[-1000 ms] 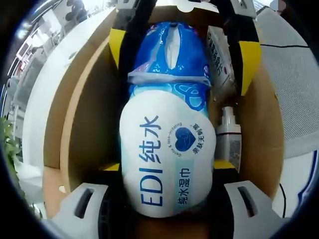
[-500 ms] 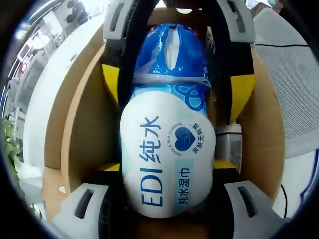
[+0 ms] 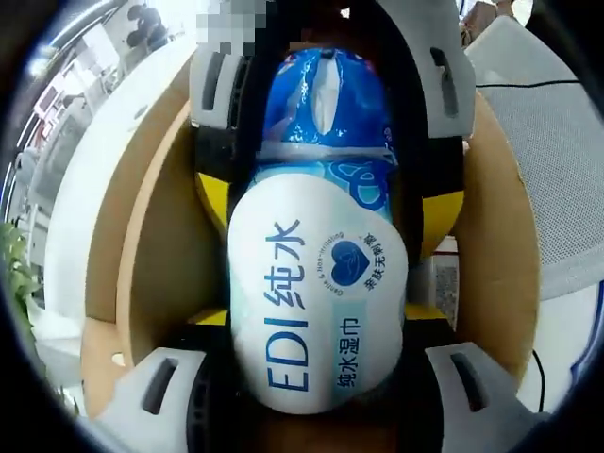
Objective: Operate the shoe box by opening the lid, removing the specified soft item, and placing it in the target area until the item is outside and the box remains undamaged.
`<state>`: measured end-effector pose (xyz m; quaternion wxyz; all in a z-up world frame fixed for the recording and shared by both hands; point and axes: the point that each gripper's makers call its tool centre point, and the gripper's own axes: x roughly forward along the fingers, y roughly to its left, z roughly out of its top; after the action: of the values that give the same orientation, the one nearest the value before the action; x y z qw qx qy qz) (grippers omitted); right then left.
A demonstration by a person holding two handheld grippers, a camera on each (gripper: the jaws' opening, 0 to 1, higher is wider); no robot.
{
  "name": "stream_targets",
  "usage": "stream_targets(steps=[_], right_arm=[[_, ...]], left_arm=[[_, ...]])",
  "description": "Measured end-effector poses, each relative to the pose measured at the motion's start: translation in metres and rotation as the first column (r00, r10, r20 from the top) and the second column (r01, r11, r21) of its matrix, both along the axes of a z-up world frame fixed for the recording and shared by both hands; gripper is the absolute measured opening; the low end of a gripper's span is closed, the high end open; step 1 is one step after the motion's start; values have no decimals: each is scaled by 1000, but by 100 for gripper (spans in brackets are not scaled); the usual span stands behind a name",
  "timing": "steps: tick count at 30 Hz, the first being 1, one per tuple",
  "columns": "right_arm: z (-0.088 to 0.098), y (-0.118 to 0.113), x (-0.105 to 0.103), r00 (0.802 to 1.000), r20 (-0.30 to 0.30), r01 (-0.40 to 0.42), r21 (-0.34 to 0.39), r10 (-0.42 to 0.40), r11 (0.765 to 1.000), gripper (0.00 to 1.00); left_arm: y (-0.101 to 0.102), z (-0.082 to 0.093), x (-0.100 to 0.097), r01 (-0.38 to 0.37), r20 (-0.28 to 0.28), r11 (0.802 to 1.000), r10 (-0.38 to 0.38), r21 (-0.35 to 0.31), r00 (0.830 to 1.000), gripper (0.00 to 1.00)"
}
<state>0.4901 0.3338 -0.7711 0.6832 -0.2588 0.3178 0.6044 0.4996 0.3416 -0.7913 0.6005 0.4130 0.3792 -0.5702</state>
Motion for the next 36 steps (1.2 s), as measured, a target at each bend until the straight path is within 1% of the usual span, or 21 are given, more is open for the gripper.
stream_targets(steps=[3, 6, 11, 14, 16, 27, 33, 36], right_arm=[[-5, 2, 3, 1000, 29, 0, -5, 0, 1000, 61], [-8, 5, 6, 999, 39, 13, -5, -13, 1000, 60], [-11, 9, 5, 999, 34, 15, 8, -15, 1000, 61], [-14, 12, 5, 999, 45, 19, 12, -19, 1000, 62], [-14, 12, 5, 999, 44, 22, 11, -22, 1000, 61], [-13, 11, 8, 996, 84, 29, 4, -29, 1000, 57], [-10, 10, 9, 995, 95, 39, 2, -39, 999, 55], [-9, 9, 9, 994, 96, 43, 3, -43, 999, 54]], left_arm=[[0, 0, 0, 2, 1, 1000, -2, -3, 1000, 67], [0, 0, 0, 4, 3, 1000, -4, -9, 1000, 67], [-1, 0, 0, 12, 2, 1000, -12, -20, 1000, 67], [-1, 0, 0, 20, 4, 999, -20, -26, 1000, 67], [-2, 0, -1, 24, 5, 999, -24, -29, 1000, 67], [-2, 1, -1, 33, 27, 999, -32, -34, 999, 67], [-1, 2, -1, 38, 24, 999, -38, -18, 999, 67], [0, 3, -1, 45, 20, 999, -46, 4, 999, 67]])
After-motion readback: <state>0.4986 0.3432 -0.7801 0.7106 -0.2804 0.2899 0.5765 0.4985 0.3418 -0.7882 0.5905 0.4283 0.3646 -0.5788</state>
